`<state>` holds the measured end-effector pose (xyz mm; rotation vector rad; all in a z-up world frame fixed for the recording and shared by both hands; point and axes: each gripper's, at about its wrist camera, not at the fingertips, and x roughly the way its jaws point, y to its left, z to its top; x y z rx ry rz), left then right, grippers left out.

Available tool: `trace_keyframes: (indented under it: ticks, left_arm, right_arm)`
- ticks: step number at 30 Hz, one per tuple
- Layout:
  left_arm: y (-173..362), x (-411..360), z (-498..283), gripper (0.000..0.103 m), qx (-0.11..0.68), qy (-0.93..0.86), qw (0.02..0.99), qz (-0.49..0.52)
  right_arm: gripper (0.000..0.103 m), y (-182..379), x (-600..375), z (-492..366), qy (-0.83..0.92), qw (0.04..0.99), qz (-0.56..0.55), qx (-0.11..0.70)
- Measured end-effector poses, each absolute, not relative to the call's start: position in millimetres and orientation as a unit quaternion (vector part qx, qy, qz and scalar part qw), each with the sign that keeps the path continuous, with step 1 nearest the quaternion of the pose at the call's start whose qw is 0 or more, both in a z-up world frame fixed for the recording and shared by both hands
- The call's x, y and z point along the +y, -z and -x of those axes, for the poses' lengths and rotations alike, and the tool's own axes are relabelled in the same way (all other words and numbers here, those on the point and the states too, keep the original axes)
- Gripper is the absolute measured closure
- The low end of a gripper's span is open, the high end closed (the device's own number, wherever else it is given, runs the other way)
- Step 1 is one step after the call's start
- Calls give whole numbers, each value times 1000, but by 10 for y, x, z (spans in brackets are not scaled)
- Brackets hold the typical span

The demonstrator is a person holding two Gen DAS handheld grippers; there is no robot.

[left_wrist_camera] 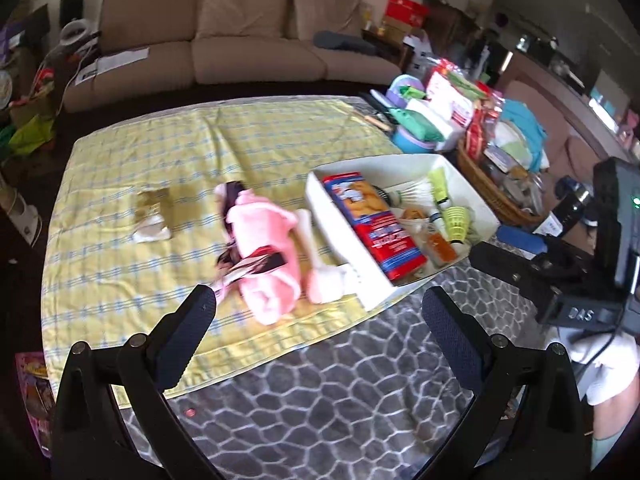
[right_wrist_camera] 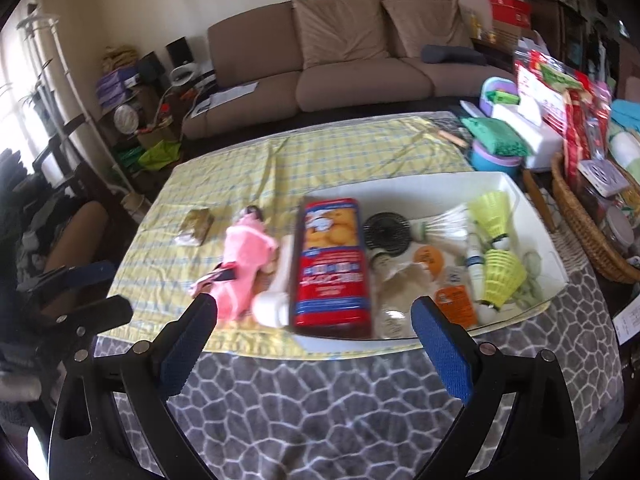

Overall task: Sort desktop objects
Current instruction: 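Open the left gripper to release the tube and withdraw from the box, then reach the left gripper to the pink plush toy and grasp it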

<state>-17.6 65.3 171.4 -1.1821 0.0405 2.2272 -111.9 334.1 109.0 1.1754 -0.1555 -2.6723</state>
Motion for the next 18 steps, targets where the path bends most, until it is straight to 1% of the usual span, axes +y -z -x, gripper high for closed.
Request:
trace_keyframes:
  ticks: [6, 8, 10, 13, 15, 17, 18]
  left_arm:
    - [-1479, 254, 280, 0, 2, -842, 293, 454]
    - [-1318, 136, 335, 0, -1, -840, 287, 460]
    - [-1170, 79, 373, 0, -5, -837, 284, 467]
    - [-960, 68, 394, 0, -8, -831, 286, 477]
    - [-833, 106, 412, 1, -3, -827, 287, 483]
    - [-721, 152, 434, 7, 6, -826, 286, 486]
    - [-677, 170, 452, 9, 6, -825, 288, 487]
  right_arm:
    - [4, -1028, 3031, 989, 921, 121, -371, -19]
    - [7, -964, 2975, 957, 923, 120, -365, -16]
    - [14, -884, 2940, 927, 925, 125, -357, -24]
    - [21, -802, 2880, 891, 931, 130, -339, -24]
    - [23, -750, 2828, 882, 934, 136, -330, -21]
    - [24, -679, 2782, 894, 934, 143, -327, -17]
    - [24, -645, 2761, 900, 934, 148, -325, -15]
